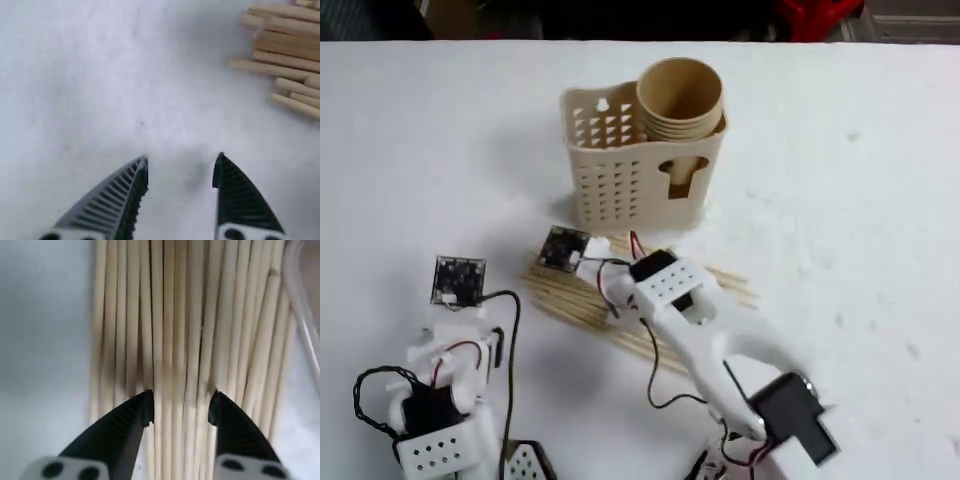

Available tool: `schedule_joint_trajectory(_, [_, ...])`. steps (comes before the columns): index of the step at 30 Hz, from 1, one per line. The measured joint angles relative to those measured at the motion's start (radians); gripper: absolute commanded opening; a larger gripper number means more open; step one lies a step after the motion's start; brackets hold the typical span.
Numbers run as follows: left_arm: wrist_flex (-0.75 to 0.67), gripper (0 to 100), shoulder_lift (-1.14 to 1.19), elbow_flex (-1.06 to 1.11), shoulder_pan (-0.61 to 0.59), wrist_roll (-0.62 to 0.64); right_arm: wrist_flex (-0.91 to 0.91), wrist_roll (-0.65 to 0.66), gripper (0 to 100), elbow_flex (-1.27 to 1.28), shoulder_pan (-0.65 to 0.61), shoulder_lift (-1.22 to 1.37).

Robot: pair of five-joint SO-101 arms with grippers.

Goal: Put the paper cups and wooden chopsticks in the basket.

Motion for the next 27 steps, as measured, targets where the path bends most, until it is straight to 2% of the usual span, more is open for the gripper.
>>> schedule_joint_trajectory(6, [0.000, 22, 0.000, 0.000, 0.000, 0.000, -0.023, -0.025, 8.8, -0.014, 0.017, 0.034])
schedule_joint_trajectory(13, [0.000, 22, 0.000, 0.000, 0.000, 0.000, -0.029, -0.046, 7.7, -0.017, 0.018, 0.037])
schedule_joint_trajectory(17, [0.000, 22, 0.000, 0.000, 0.000, 0.000, -0.020, -0.048, 1.6, -0.017, 0.018, 0.025])
schedule_joint_trajectory(27, [0.000, 22, 0.000, 0.000, 0.000, 0.000, 0.021, -0.127, 1.6, -0.015, 0.020, -0.028])
